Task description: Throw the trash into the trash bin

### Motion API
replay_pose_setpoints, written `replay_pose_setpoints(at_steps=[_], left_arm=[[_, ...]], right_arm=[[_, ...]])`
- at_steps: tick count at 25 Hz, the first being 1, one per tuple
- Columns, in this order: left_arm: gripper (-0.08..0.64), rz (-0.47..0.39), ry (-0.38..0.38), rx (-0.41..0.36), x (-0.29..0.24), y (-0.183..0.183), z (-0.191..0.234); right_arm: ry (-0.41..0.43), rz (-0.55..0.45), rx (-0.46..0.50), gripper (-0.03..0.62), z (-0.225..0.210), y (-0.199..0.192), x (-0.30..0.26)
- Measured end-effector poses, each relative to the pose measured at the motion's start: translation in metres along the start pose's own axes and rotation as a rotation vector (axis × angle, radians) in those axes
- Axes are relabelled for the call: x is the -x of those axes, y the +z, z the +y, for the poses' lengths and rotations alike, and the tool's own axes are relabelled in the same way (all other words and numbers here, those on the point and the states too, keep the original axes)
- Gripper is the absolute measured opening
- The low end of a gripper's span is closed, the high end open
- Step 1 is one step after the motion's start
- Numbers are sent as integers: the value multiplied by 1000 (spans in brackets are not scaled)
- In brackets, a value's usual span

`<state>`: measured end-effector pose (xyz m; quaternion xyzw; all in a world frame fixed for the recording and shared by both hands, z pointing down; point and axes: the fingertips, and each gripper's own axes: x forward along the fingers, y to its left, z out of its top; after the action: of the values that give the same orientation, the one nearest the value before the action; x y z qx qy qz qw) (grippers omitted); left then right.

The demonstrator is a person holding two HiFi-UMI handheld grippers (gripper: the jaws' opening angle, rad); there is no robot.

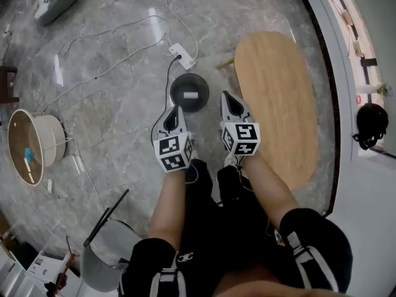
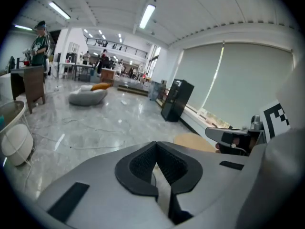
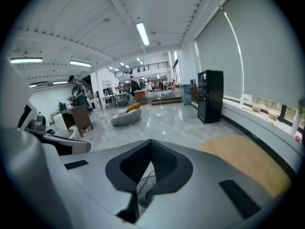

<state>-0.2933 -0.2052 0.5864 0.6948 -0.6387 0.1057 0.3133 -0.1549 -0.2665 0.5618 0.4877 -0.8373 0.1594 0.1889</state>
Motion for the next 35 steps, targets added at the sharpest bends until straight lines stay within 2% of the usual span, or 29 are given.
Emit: replay_pose_setpoints(at_steps=[3, 6, 9, 12, 15, 18, 20, 28, 35], left_arm=[[12, -67, -28, -63, 48, 72, -56], [12, -138, -52, -161, 95, 136, -105], [12, -227, -62, -207, 134, 199, -144], [12, -304, -97, -219, 169, 248, -190], [12, -373, -123, -251, 201, 276, -238], [12, -454, -89, -304, 223, 290, -266], [12, -476, -79, -328, 227, 291, -281], [12, -485, -110, -348, 235, 279, -329], [12, -484, -51, -413, 234, 270, -332]], right_arm=[[5, -96, -2, 11, -7, 79, 61], [0, -210, -51, 11, -19, 151, 121], [-9, -319, -78, 11, -38, 216, 173], [-7, -407, -56, 11, -55, 264, 222], [22, -485, -1, 11, -69, 297, 265], [40, -535, 18, 11, -81, 317, 295], [39, -554, 6, 11, -92, 321, 310], [18, -605, -51, 11, -129, 311, 348], [30, -582, -38, 11, -129, 298, 345]])
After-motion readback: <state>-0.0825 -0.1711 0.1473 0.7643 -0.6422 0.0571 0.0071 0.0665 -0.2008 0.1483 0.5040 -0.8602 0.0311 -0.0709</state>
